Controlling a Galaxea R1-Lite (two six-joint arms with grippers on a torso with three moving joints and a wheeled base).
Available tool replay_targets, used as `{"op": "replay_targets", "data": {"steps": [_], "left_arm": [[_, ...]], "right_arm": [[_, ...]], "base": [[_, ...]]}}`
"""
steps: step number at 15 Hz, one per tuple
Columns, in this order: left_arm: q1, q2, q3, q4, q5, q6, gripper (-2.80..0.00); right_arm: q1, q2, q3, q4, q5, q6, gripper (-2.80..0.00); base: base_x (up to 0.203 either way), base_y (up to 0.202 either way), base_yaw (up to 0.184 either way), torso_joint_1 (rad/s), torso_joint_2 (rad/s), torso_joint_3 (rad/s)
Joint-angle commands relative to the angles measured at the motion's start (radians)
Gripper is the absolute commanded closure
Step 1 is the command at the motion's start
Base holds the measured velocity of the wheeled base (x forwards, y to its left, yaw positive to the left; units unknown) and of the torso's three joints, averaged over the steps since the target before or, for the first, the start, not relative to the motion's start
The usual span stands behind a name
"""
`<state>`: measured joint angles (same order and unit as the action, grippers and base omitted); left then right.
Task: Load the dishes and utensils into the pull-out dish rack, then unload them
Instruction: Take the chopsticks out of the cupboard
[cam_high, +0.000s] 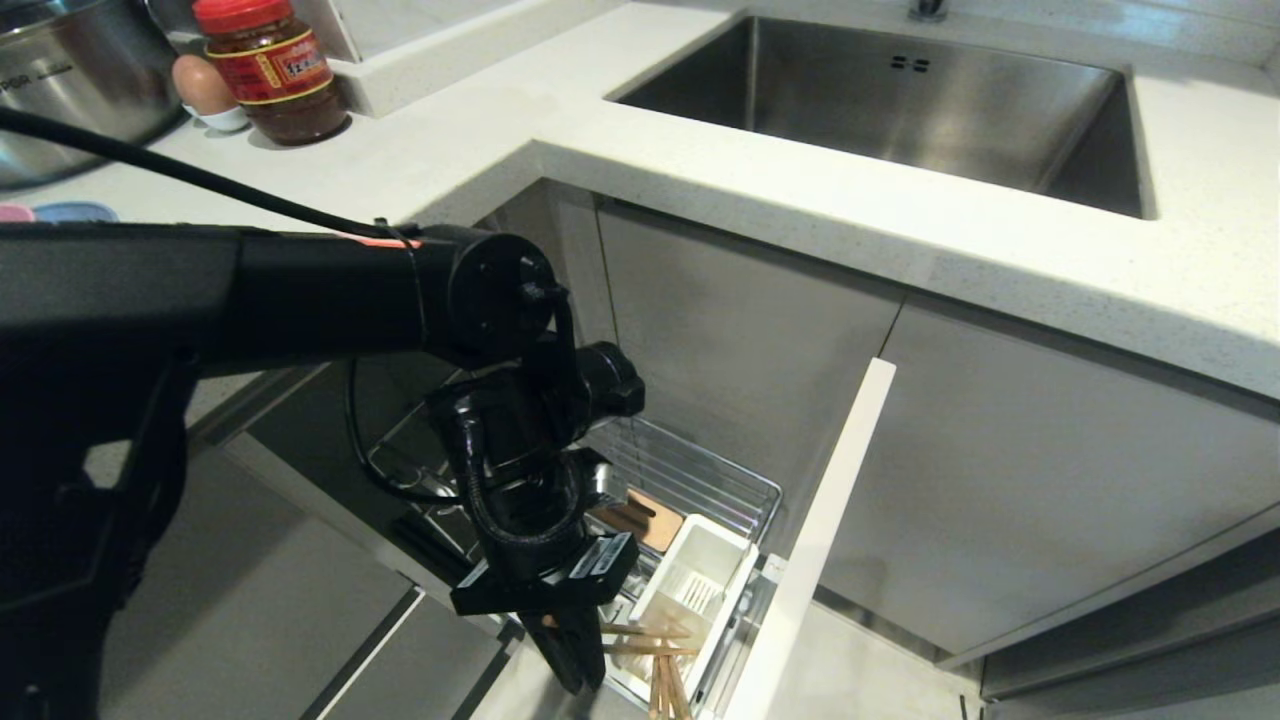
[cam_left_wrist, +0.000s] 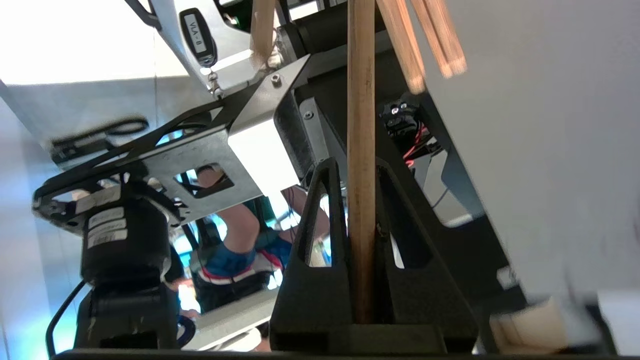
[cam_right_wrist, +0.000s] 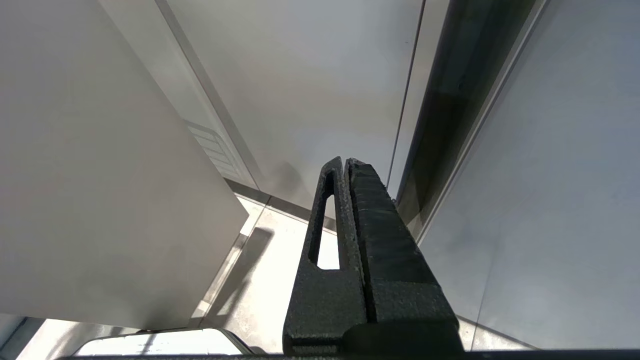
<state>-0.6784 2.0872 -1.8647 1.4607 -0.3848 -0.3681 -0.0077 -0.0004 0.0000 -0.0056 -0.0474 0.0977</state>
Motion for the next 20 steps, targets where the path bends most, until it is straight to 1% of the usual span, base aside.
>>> {"op": "replay_targets", "data": {"steps": [1,4,9,11,12,16,18,20], "left_arm": [[-0.003,-0.085,0.001,0.028,0.016,-0.002,0.0],[-0.014,-0.158,-0.001,0.068,0.045,0.0,0.0],[-0.033,-0.301,-0.01,0.069,0.048,-0.003,0.0],[-0.037,-0.352,-0.042,0.069,0.059,-0.018,0.0],[-0.043,-0.385,-0.077,0.069,0.079,-0.03,0.0],[-0.064,-0.559,-0.089,0.068,0.155,-0.039,0.0],[-0.065,-0.644,-0.09,0.034,0.202,-0.043,0.0],[-0.061,-0.717,-0.09,-0.03,0.276,-0.044,0.0]], "right_arm": [[0.0,-0.004,0.0,-0.001,0.0,0.001,0.0],[0.0,-0.004,0.0,-0.001,0.0,0.001,0.0],[0.0,-0.004,0.0,-0.001,0.0,0.001,0.0],[0.0,-0.004,0.0,-0.001,0.0,0.001,0.0],[0.0,-0.004,0.0,-0.001,0.0,0.001,0.0],[0.0,-0.004,0.0,-0.001,0.0,0.001,0.0],[0.0,-0.004,0.0,-0.001,0.0,0.001,0.0],[0.0,-0.004,0.0,-0.001,0.0,0.001,0.0]], "base": [[0.0,0.0,0.0,0.0,0.0,0.0],[0.0,0.0,0.0,0.0,0.0,0.0],[0.0,0.0,0.0,0.0,0.0,0.0],[0.0,0.0,0.0,0.0,0.0,0.0],[0.0,0.0,0.0,0.0,0.0,0.0],[0.0,0.0,0.0,0.0,0.0,0.0],[0.0,0.0,0.0,0.0,0.0,0.0],[0.0,0.0,0.0,0.0,0.0,0.0]]}}
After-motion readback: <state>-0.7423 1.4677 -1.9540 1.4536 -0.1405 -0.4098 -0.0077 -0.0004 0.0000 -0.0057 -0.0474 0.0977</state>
